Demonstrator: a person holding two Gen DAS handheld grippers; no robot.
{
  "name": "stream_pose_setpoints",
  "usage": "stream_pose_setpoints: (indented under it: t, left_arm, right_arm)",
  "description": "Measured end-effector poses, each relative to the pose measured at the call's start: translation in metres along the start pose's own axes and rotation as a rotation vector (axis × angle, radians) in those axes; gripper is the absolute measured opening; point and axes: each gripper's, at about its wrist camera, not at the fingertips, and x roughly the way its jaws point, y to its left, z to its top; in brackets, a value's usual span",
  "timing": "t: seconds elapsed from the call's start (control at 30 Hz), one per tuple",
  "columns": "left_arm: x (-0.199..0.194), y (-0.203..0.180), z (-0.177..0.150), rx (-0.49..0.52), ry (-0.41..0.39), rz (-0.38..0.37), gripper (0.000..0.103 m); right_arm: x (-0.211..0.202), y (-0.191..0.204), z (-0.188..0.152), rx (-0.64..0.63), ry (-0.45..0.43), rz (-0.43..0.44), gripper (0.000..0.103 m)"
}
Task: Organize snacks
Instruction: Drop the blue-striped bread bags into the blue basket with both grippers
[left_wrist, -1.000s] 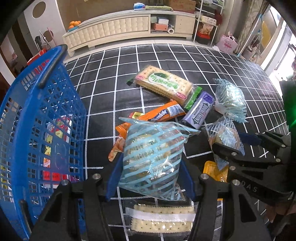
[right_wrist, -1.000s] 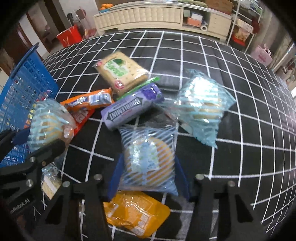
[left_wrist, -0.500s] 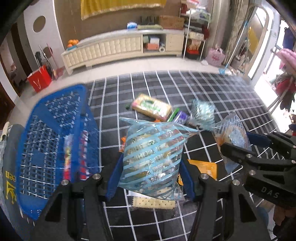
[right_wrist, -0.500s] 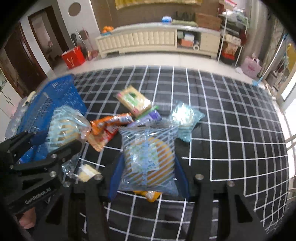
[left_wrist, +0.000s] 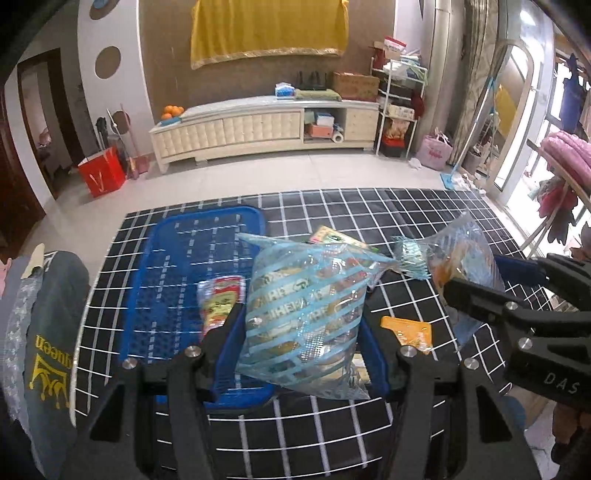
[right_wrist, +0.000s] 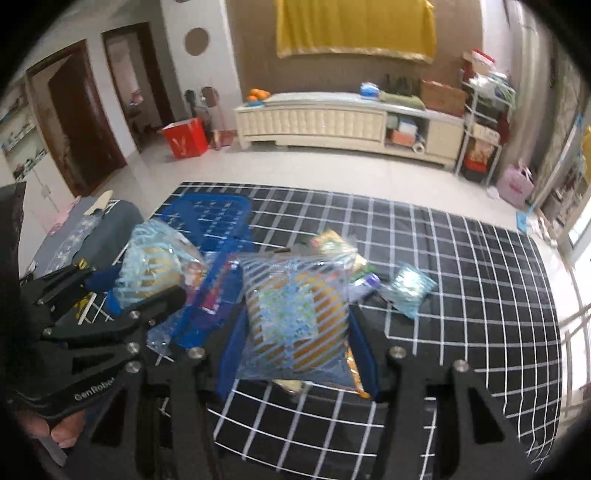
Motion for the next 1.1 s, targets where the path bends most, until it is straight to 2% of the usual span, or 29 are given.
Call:
stream_pose_setpoints:
  t: [0.2,0.47,0.63,0.77,0.97,1.1]
  left_arm:
    - [-0.010,0.042,-0.009,-0.027,0.009,0.046,0.056]
    - [-0.008,0.084,-0.011,-0.039,0.037,0.089,0.056]
    - [0.013,0.097,-0.020,-0.001,0.106,0.100,0.056]
    - [0.036,0.116,-0.023,-0.027,0.166,0.079,0.056]
    - [0.059,0.132,-0.029,-0.061,0.216,0.074,0.057]
    - [0.063,0.127,-0.029,-0.031,0.219,0.077,0.058]
  right_arm:
    - [0.006,0.031,0.010,-0.041,-0.010,0.040,0.058]
    - [0.036,0.065,0.020,-0.064,0.030,0.105,0.058]
    - [0.058,0.085,0.024,-0.085,0.056,0.124,0.058]
    - [0.079,0.094,0.024,-0.088,0.098,0.132,0.058]
    - [0.109,0.102,0.022,-0.087,0.158,0.137,0.058]
    - [0.120,0.106,0.020,-0.092,0.190,0.132,0.058]
